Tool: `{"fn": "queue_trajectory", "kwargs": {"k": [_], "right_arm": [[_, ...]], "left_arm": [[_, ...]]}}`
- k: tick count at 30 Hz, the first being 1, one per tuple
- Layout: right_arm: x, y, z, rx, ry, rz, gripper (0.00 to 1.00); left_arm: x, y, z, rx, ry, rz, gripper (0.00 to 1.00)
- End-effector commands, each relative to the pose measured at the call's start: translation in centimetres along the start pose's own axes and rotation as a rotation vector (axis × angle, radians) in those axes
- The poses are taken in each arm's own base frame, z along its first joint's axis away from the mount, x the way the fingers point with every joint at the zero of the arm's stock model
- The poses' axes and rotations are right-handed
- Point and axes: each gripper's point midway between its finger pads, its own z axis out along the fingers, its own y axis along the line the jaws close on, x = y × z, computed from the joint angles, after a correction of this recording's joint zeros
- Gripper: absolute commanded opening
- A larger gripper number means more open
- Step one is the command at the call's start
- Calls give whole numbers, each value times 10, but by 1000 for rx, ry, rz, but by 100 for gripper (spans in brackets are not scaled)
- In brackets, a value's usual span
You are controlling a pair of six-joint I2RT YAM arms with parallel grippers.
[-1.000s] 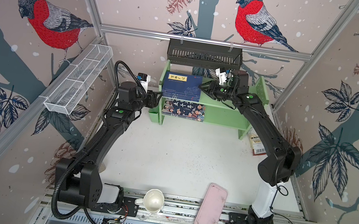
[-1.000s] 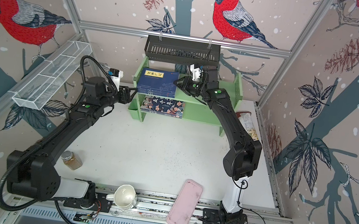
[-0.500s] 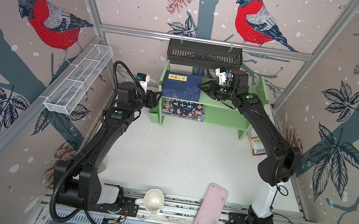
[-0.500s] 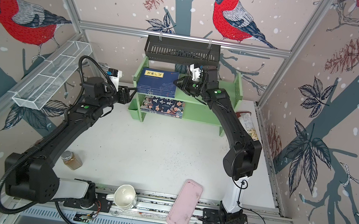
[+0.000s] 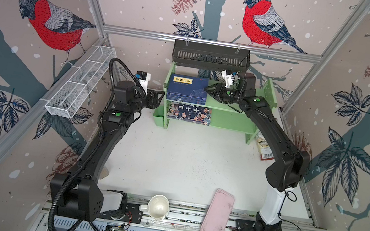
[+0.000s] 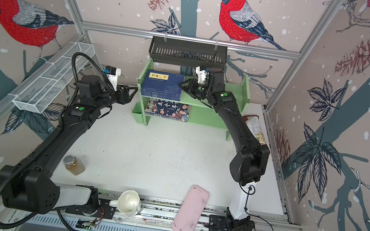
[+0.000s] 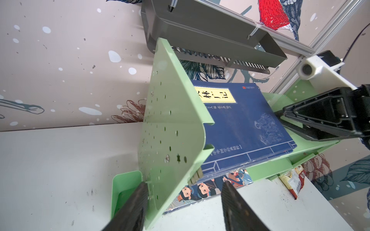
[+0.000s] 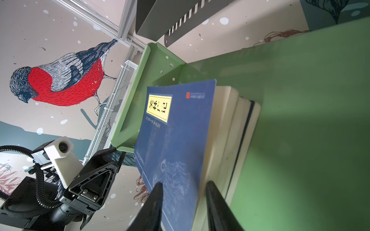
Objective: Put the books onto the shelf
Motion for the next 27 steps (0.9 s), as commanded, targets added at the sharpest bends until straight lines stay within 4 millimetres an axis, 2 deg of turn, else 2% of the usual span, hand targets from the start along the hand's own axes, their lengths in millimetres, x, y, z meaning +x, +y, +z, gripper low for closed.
{"fn": "queue_trajectory", "kwargs": {"k": [1, 4, 10, 15, 21, 23, 27], "right_arm": [[-15, 8, -10, -3, -63, -48, 45], [-28, 11, -23, 5, -111, -66, 50], [-45, 21, -56, 52, -205, -133, 55], [-44, 38, -86, 64, -289, -224, 59], [-15, 54, -131, 118, -371, -372, 71], [1, 59, -146, 123, -385, -418, 73], [37, 53, -162, 128, -378, -450, 73]], "left_arm": [[3, -7, -4, 34, 29, -5, 59], [8, -4, -7, 32, 48, -15, 60], [4, -6, -22, 44, 73, -62, 63], [11, -3, -31, 14, 106, -57, 68], [46, 21, -37, -21, 149, -114, 73], [59, 33, -40, -53, 153, -143, 73], [82, 49, -45, -88, 156, -146, 73]]}}
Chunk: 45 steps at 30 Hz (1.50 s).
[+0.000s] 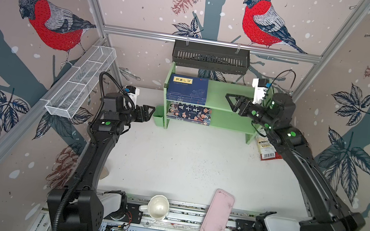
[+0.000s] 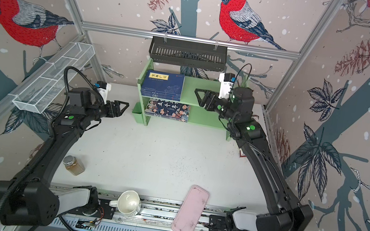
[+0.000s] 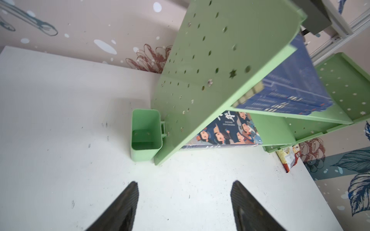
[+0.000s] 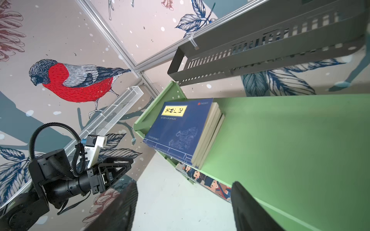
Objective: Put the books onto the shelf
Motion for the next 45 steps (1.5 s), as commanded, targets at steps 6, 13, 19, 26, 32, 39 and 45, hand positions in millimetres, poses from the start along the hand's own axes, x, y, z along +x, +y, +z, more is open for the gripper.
{"fn": "queue_trajectory", "kwargs": {"k": [6, 13, 19, 26, 32, 39, 45], "right_arm": [[67, -2, -27, -2, 2, -62, 67], [134, -19, -16, 40, 75, -6, 64], [162, -55, -13, 165, 77, -48, 81], [161, -93, -8, 322, 10, -201, 100], [163, -133, -12, 497, -20, -356, 100], [167, -177, -44, 676, -100, -491, 100], [159, -221, -81, 774, -197, -419, 100]], "left_arm": [[20, 21, -1, -56, -69, 90, 74], [32, 25, 5, -43, -55, 53, 74], [41, 36, 7, -88, -82, 119, 75], [51, 70, 15, -221, -129, 144, 82], [61, 99, 32, -284, -130, 113, 84], [67, 128, 38, -334, -232, 81, 84], [67, 137, 30, -383, -348, 121, 86]]}}
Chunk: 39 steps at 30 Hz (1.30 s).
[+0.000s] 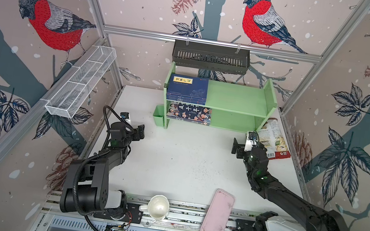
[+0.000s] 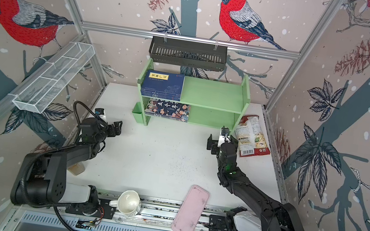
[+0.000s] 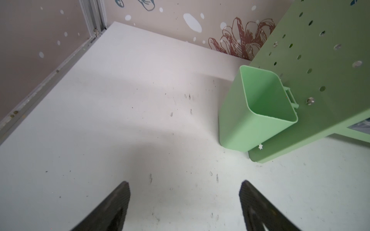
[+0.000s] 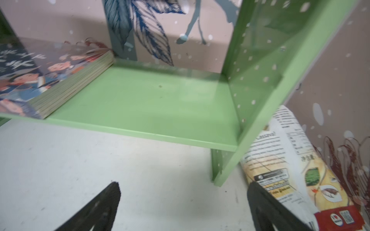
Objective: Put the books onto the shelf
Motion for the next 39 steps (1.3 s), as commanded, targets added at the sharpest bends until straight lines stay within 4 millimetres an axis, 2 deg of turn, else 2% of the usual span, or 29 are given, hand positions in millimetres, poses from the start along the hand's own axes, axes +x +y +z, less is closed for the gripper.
{"fn": "queue_trajectory", "kwargs": {"k": [1, 3, 5, 9, 14, 19, 24, 27, 32, 37, 39], "right_arm": [[-16, -30, 0, 77, -112, 65, 100], [-16, -41, 1, 95, -116, 82, 100], [-12, -46, 2, 83, -126, 79, 100], [2, -58, -1, 124, -113, 37, 100], [19, -78, -10, 162, -141, 84, 100], [20, -97, -8, 223, -171, 113, 100], [27, -103, -12, 266, -201, 121, 100], [32, -110, -15, 300, -210, 149, 100], [34, -102, -4, 253, -212, 113, 100], [44, -93, 30, 114, -71, 116, 100], [44, -94, 28, 114, -77, 124, 100]], "left_arm": [[-36, 3, -6, -20, -209, 36, 86], [-37, 2, -9, -16, -238, 50, 89], [-36, -2, -11, 10, -251, 68, 96], [-31, -7, -20, 40, -307, 75, 98], [-26, -19, -26, 105, -339, 105, 99], [-24, -25, -42, 123, -401, 142, 99], [-14, -36, -63, 166, -473, 192, 99], [-13, -35, -56, 169, -455, 187, 99], [-14, -36, -55, 174, -457, 188, 99], [-14, -36, -51, 176, -446, 190, 99], [-13, -37, -48, 178, -432, 194, 99]]}}
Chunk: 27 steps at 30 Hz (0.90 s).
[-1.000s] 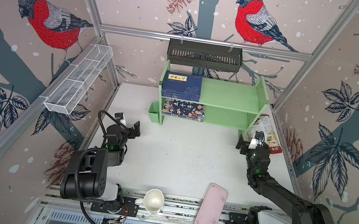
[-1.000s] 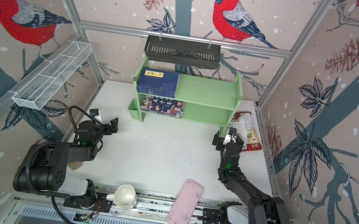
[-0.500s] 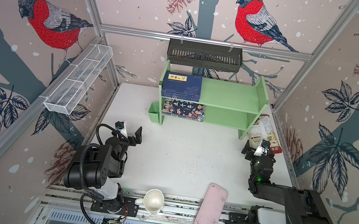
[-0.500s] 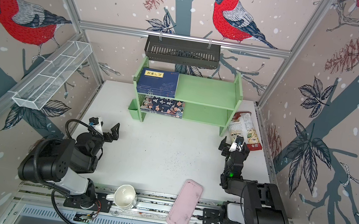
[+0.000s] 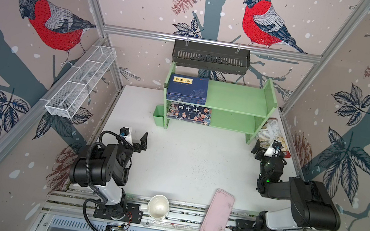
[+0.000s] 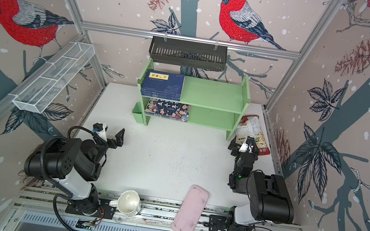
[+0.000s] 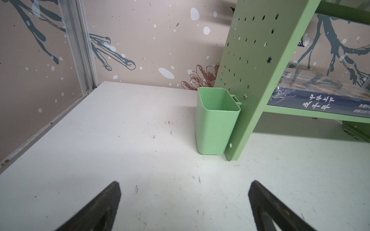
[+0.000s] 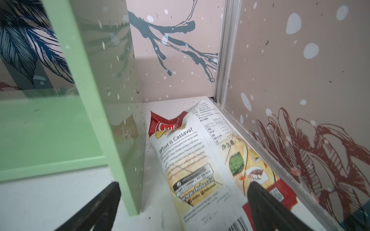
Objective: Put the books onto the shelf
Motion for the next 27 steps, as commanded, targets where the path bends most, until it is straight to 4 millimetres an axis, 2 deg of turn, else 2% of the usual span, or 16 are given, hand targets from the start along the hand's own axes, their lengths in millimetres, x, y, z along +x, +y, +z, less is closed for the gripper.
{"fn": "queue_trajectory", "kwargs": {"k": [1, 11, 14, 27], "right_arm": [[16, 12, 1, -76, 73, 14, 100], [16, 13, 0, -48, 72, -7, 100], [16, 13, 0, -47, 72, -7, 100], [17, 13, 1, -54, 75, -1, 100]], "left_arm": [[-28, -6, 3, 27, -104, 59, 99], [-28, -8, 3, 33, -103, 63, 99], [-26, -16, 5, 85, -92, 79, 99], [-24, -15, 10, 84, -71, 80, 99]]}}
